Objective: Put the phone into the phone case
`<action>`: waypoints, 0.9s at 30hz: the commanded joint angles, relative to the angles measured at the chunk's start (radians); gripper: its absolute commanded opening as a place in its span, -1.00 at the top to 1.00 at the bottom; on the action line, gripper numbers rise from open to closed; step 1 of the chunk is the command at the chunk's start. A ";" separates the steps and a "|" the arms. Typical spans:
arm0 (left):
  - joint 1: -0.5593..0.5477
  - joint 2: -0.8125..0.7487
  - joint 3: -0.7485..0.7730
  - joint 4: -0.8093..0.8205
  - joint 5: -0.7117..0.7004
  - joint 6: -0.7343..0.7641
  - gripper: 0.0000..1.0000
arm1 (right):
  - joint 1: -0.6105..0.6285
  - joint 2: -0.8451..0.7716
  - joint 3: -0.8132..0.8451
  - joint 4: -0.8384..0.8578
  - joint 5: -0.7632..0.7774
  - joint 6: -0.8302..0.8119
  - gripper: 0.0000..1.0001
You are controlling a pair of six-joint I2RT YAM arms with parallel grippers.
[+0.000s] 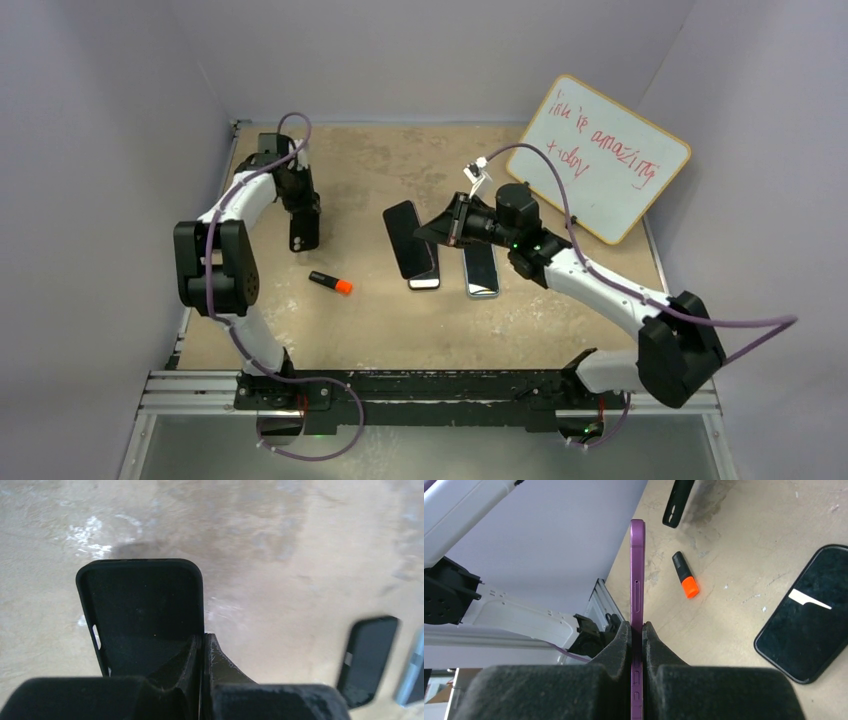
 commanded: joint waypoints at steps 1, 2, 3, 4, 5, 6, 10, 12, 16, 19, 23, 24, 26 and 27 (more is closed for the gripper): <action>-0.002 -0.114 -0.022 -0.028 0.219 -0.037 1.00 | -0.002 -0.131 -0.040 -0.045 0.054 -0.040 1.00; -0.008 -0.129 -0.037 -0.033 0.243 -0.047 1.00 | -0.002 -0.156 -0.053 -0.058 0.066 -0.042 1.00; -0.016 -0.146 -0.051 -0.040 0.258 -0.062 1.00 | -0.003 -0.183 -0.065 -0.073 0.078 -0.044 1.00; -0.022 -0.164 -0.068 -0.047 0.267 -0.077 1.00 | -0.003 -0.205 -0.072 -0.094 0.092 -0.050 1.00; -0.023 -0.182 -0.085 -0.053 0.277 -0.094 1.00 | -0.003 -0.225 -0.077 -0.115 0.103 -0.055 1.00; -0.041 -0.198 -0.099 -0.061 0.293 -0.107 1.00 | -0.002 -0.242 -0.082 -0.135 0.112 -0.062 1.00; -0.123 -0.295 -0.174 -0.070 0.310 -0.157 1.00 | -0.001 -0.299 -0.102 -0.190 0.140 -0.079 1.00; -0.191 -0.352 -0.219 -0.048 0.314 -0.207 1.00 | -0.002 -0.321 -0.113 -0.207 0.151 -0.083 1.00; -0.331 -0.458 -0.321 0.025 0.263 -0.360 1.00 | -0.001 -0.357 -0.129 -0.246 0.178 -0.099 1.00; -0.391 -0.515 -0.410 0.099 0.234 -0.435 1.00 | -0.003 -0.373 -0.133 -0.275 0.199 -0.108 1.00; -0.412 -0.513 -0.505 0.187 0.236 -0.492 1.00 | -0.001 -0.394 -0.141 -0.285 0.241 -0.108 1.00; -0.416 -0.509 -0.514 0.199 0.227 -0.498 1.00 | -0.001 -0.397 -0.146 -0.284 0.243 -0.104 1.00; -0.426 -0.507 -0.533 0.235 0.202 -0.512 1.00 | -0.001 -0.401 -0.161 -0.279 0.244 -0.093 1.00; -0.431 -0.505 -0.541 0.254 0.183 -0.518 1.00 | -0.001 -0.403 -0.168 -0.273 0.244 -0.087 1.00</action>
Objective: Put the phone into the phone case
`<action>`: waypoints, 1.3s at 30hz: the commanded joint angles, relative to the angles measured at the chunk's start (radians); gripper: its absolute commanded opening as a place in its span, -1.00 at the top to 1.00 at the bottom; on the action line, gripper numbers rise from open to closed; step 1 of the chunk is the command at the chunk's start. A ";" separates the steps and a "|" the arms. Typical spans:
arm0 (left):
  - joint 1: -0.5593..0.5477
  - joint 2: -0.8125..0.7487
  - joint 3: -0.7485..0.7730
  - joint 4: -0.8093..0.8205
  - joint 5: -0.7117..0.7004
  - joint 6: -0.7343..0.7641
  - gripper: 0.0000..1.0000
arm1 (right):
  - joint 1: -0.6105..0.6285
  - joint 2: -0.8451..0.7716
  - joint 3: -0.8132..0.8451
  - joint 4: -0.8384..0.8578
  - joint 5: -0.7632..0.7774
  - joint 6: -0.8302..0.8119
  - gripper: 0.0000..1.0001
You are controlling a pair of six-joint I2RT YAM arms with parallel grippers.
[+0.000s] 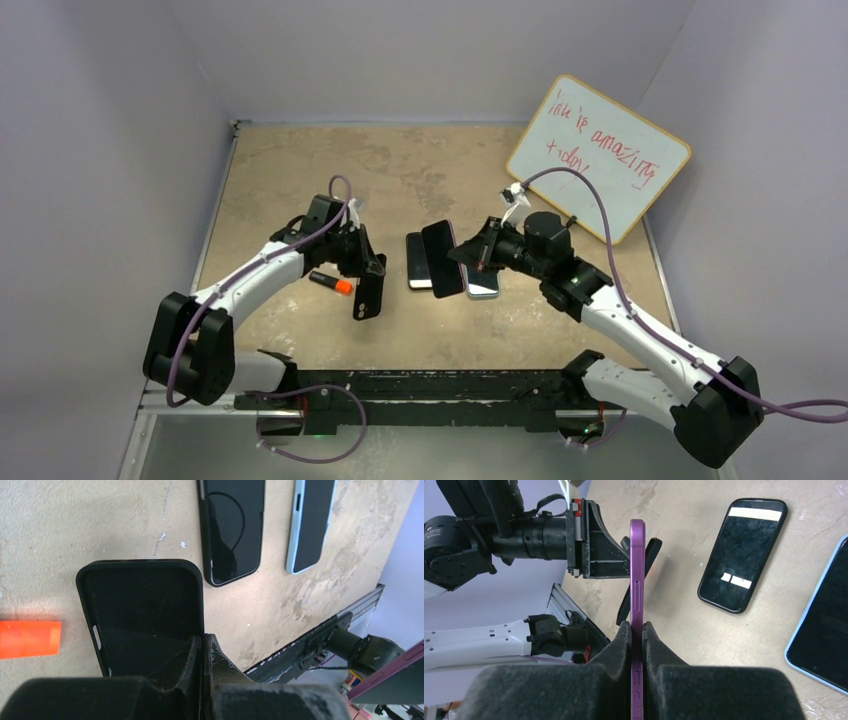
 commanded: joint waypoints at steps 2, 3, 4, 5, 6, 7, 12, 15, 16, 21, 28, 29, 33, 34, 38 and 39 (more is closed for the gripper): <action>-0.019 0.017 -0.040 0.175 -0.071 -0.085 1.00 | -0.002 -0.032 -0.027 0.067 0.029 0.021 1.00; -0.019 0.032 -0.043 0.194 -0.069 -0.090 0.96 | -0.001 -0.031 -0.032 0.072 0.028 0.024 1.00; -0.021 0.046 -0.049 0.222 -0.057 -0.100 0.94 | -0.001 -0.030 -0.036 0.076 0.028 0.026 1.00; -0.023 0.060 -0.057 0.254 -0.041 -0.118 0.91 | -0.001 -0.029 -0.039 0.079 0.030 0.030 1.00; -0.025 0.072 -0.068 0.289 -0.029 -0.128 0.86 | -0.001 -0.028 -0.043 0.081 0.032 0.031 1.00; -0.026 0.083 -0.075 0.315 -0.018 -0.142 0.81 | -0.002 -0.026 -0.045 0.083 0.033 0.034 1.00; -0.026 0.144 -0.064 0.362 0.001 -0.144 0.61 | -0.001 -0.016 -0.051 0.087 0.032 0.041 1.00; -0.026 0.164 -0.048 0.359 0.002 -0.130 0.44 | -0.001 -0.005 -0.049 0.089 0.034 0.042 1.00; -0.026 0.166 -0.038 0.357 0.006 -0.126 0.36 | -0.002 0.001 -0.047 0.089 0.033 0.043 1.00; -0.023 0.151 0.021 0.303 0.009 -0.048 0.06 | 0.000 0.026 -0.056 0.125 0.031 0.080 1.00; 0.151 0.132 -0.001 0.265 0.113 0.054 0.04 | 0.024 0.094 -0.108 0.275 0.094 0.216 1.00; 0.181 0.127 -0.020 0.280 0.160 0.056 0.05 | 0.033 0.108 -0.107 0.293 0.108 0.226 1.00; 0.215 0.123 -0.047 0.250 0.178 0.090 0.04 | 0.088 0.190 -0.100 0.371 0.161 0.270 1.00; 0.215 0.123 -0.049 0.241 0.182 0.093 0.03 | 0.102 0.214 -0.099 0.404 0.171 0.280 1.00; 0.215 0.099 -0.068 0.222 0.196 0.116 -0.10 | 0.174 0.329 -0.085 0.493 0.237 0.320 1.00; 0.215 0.089 -0.081 0.228 0.198 0.116 -0.14 | 0.189 0.371 -0.078 0.512 0.247 0.330 1.00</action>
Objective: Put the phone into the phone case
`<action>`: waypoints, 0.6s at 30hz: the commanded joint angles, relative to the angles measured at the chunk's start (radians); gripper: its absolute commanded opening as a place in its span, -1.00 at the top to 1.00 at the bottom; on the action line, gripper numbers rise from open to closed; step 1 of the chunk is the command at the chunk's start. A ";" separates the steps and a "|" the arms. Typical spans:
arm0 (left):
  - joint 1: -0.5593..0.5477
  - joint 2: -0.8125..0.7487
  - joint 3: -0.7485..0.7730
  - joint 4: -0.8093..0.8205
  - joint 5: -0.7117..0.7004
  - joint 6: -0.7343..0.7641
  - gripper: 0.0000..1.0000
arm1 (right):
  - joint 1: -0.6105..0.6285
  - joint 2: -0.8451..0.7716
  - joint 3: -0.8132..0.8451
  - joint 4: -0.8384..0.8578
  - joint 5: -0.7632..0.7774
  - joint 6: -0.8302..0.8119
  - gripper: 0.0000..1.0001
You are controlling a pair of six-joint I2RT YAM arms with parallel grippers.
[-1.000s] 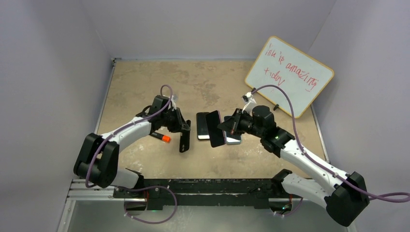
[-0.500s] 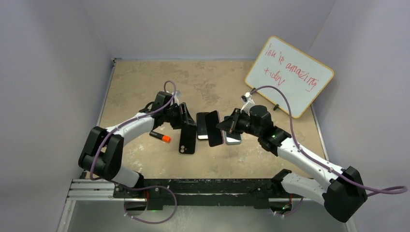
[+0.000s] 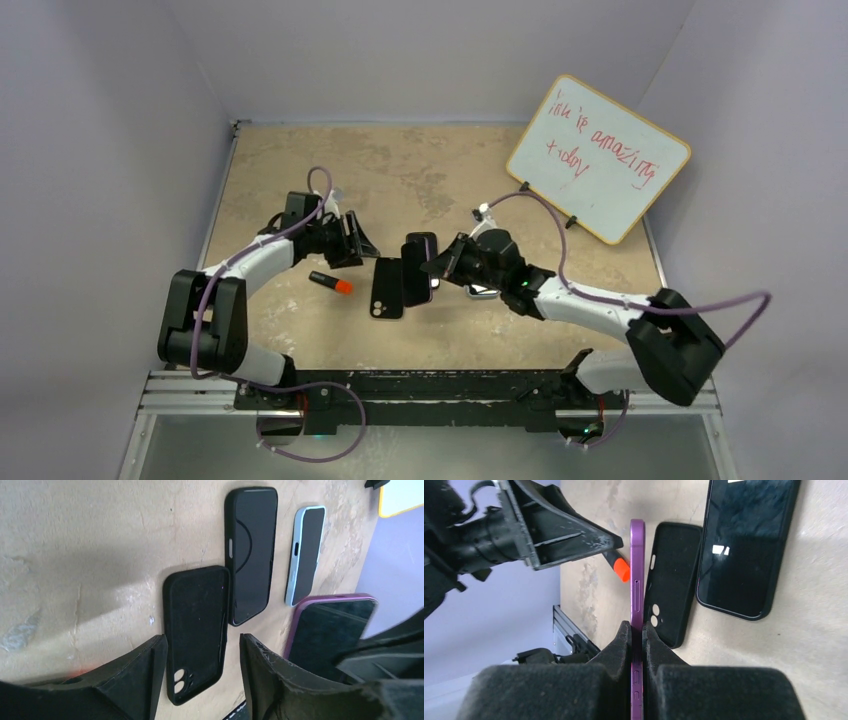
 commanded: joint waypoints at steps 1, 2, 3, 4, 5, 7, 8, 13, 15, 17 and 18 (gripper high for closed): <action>-0.001 -0.061 -0.044 0.005 0.057 0.049 -0.16 | 0.072 0.119 0.045 0.208 0.088 0.087 1.00; -0.001 -0.061 -0.057 0.010 0.060 0.047 -0.17 | 0.086 0.151 0.053 0.223 0.093 0.098 1.00; -0.001 -0.061 -0.072 0.016 0.066 0.046 -0.17 | 0.098 0.178 0.062 0.234 0.100 0.107 1.00; -0.001 -0.058 -0.085 0.023 0.075 0.044 -0.17 | 0.109 0.205 0.066 0.245 0.107 0.118 1.00; -0.001 -0.055 -0.095 0.028 0.079 0.041 -0.17 | 0.118 0.227 0.071 0.257 0.109 0.126 1.00; -0.001 -0.051 -0.107 0.038 0.086 0.041 -0.17 | 0.133 0.263 0.081 0.272 0.118 0.132 1.00; -0.001 -0.051 -0.112 0.042 0.090 0.040 -0.17 | 0.136 0.278 0.087 0.272 0.131 0.133 1.00; -0.001 -0.055 -0.127 0.045 0.105 0.042 -0.13 | 0.136 0.339 0.097 0.298 0.141 0.166 1.00; -0.001 -0.049 -0.135 0.049 0.113 0.042 -0.11 | 0.137 0.363 0.101 0.307 0.145 0.179 1.00; -0.001 -0.039 -0.141 0.050 0.124 0.046 -0.08 | 0.137 0.379 0.101 0.316 0.151 0.186 1.00; -0.002 -0.032 -0.143 0.050 0.126 0.049 -0.07 | 0.137 0.386 0.099 0.322 0.154 0.188 1.00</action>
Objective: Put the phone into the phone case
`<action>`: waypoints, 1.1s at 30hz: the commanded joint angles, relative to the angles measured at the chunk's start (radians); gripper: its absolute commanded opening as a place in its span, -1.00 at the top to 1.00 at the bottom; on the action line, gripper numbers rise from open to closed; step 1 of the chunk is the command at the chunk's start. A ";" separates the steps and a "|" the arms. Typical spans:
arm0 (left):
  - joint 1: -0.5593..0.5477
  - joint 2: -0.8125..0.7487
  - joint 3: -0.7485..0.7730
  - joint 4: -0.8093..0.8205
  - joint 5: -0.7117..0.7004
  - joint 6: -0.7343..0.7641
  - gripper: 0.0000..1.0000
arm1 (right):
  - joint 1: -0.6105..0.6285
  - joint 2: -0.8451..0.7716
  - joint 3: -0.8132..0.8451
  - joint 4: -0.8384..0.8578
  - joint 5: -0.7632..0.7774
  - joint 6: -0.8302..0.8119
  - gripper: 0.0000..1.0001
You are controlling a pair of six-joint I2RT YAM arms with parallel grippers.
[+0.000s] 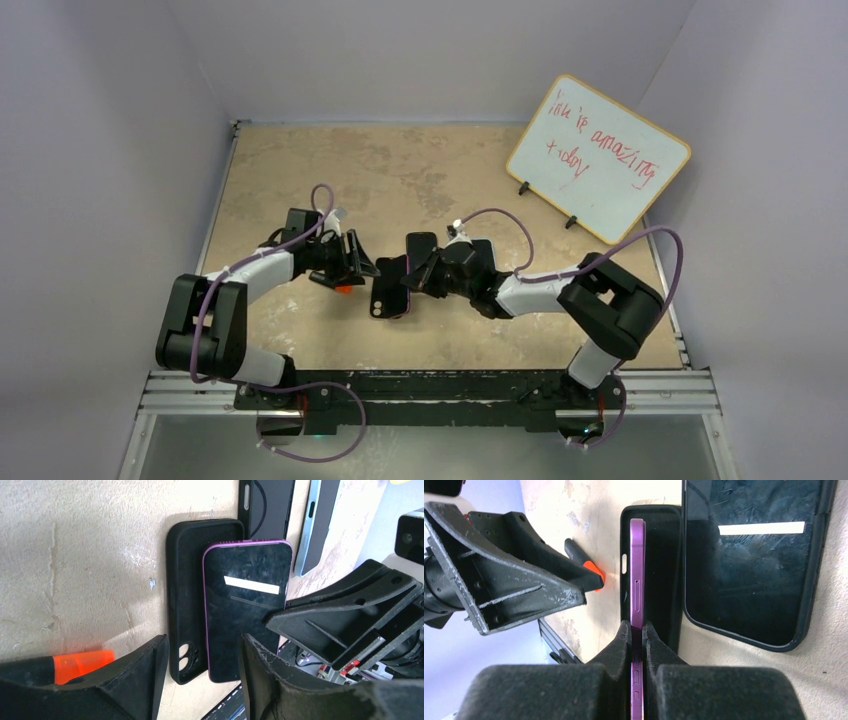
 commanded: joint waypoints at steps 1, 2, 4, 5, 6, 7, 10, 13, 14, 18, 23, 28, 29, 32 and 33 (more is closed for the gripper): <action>-0.001 0.009 -0.017 0.034 0.047 0.033 -0.07 | 0.000 0.015 0.041 0.117 0.046 0.047 1.00; -0.002 0.013 -0.020 0.039 0.050 0.032 -0.06 | 0.000 0.023 0.039 0.127 0.047 0.050 1.00; -0.003 0.019 -0.029 0.056 0.067 0.022 -0.05 | -0.001 0.041 0.033 0.158 0.048 0.061 1.00; -0.004 0.021 -0.033 0.065 0.074 0.018 -0.06 | -0.001 0.051 0.030 0.174 0.044 0.064 1.00; -0.005 0.024 -0.037 0.074 0.079 0.014 -0.06 | 0.000 0.061 0.028 0.186 0.041 0.067 1.00; -0.008 0.028 -0.042 0.086 0.089 0.005 -0.06 | -0.001 0.071 0.023 0.206 0.036 0.067 1.00; -0.010 0.046 -0.063 0.100 0.115 -0.001 -0.06 | 0.000 0.088 0.000 0.262 0.044 0.062 1.00; -0.012 0.043 -0.077 0.108 0.111 -0.002 -0.07 | -0.001 0.109 -0.009 0.273 0.034 0.067 1.00; -0.013 0.042 -0.081 0.115 0.111 -0.007 -0.07 | -0.001 0.115 -0.009 0.278 0.031 0.067 1.00; -0.022 0.054 -0.081 0.120 0.111 -0.011 -0.07 | 0.000 0.139 0.000 0.295 0.027 0.067 1.00; -0.043 0.056 -0.099 0.149 0.112 -0.036 -0.06 | 0.000 0.160 -0.019 0.318 0.049 0.049 1.00; -0.067 0.056 -0.099 0.154 0.123 -0.049 -0.01 | 0.001 0.217 -0.011 0.363 0.006 0.058 1.00; -0.071 0.050 -0.100 0.151 0.121 -0.052 0.01 | 0.002 0.223 -0.011 0.368 0.005 0.060 1.00; -0.089 0.023 -0.105 0.146 0.111 -0.068 0.05 | 0.010 0.231 -0.005 0.364 0.005 0.043 1.00; -0.096 0.011 -0.108 0.143 0.106 -0.074 0.05 | 0.016 0.230 0.003 0.352 0.005 0.027 1.00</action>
